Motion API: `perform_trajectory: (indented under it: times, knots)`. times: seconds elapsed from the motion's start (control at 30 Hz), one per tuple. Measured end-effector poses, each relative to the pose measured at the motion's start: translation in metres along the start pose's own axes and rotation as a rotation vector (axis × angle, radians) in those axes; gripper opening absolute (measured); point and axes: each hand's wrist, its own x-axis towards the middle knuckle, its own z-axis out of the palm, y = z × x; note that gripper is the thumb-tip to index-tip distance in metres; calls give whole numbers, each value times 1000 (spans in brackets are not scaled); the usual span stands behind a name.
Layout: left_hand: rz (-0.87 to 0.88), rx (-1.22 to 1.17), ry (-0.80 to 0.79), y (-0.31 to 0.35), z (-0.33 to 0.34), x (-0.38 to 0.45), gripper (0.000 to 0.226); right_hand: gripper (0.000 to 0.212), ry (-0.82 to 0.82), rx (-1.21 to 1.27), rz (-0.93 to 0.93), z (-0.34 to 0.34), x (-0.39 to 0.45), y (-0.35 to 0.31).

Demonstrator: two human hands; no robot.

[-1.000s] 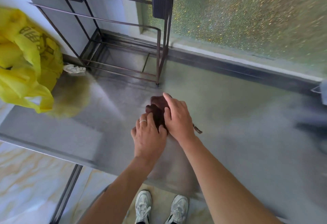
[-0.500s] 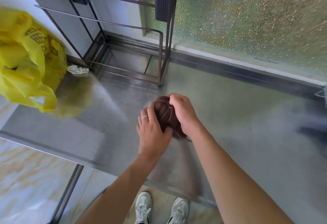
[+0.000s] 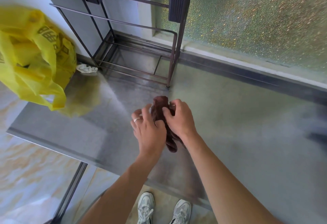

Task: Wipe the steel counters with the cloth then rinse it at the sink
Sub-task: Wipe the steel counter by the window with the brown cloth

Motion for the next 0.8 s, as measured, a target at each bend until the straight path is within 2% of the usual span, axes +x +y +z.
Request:
perform_trajectory:
  times: [0.07, 0.13, 0.17, 0.27, 0.37, 0.53, 0.67, 0.73, 0.8]
  knots:
    - [11, 194, -40, -6, 0, 4, 44, 51, 89, -127, -225, 10, -10, -1]
    - [-119, 304, 10, -12, -2, 8, 34, 56, 156, -189, -428, 21, -13, 1]
    - [-160, 316, 48, -15, -4, 9, 32, 58, 129, -199, -487, 27, -14, 1]
    - [-123, 260, 148, -24, -12, 12, 34, 67, -15, -340, -478, 54, -17, -5]
    - [-89, 198, 197, -33, -24, 17, 36, 66, 66, -421, -437, 74, -17, -18]
    - [-113, 199, 233, -62, -48, 35, 47, 61, 161, -372, -428, 106, 12, -53]
    - [-110, 263, 186, -80, -73, 51, 57, 60, 119, -305, -533, 141, 36, -93]
    - [-144, 384, 140, -92, -89, 58, 77, 58, 109, -302, -609, 155, 39, -108]
    - [-194, 507, 99, -107, -104, 66, 80, 58, 105, -311, -670, 164, 40, -117]
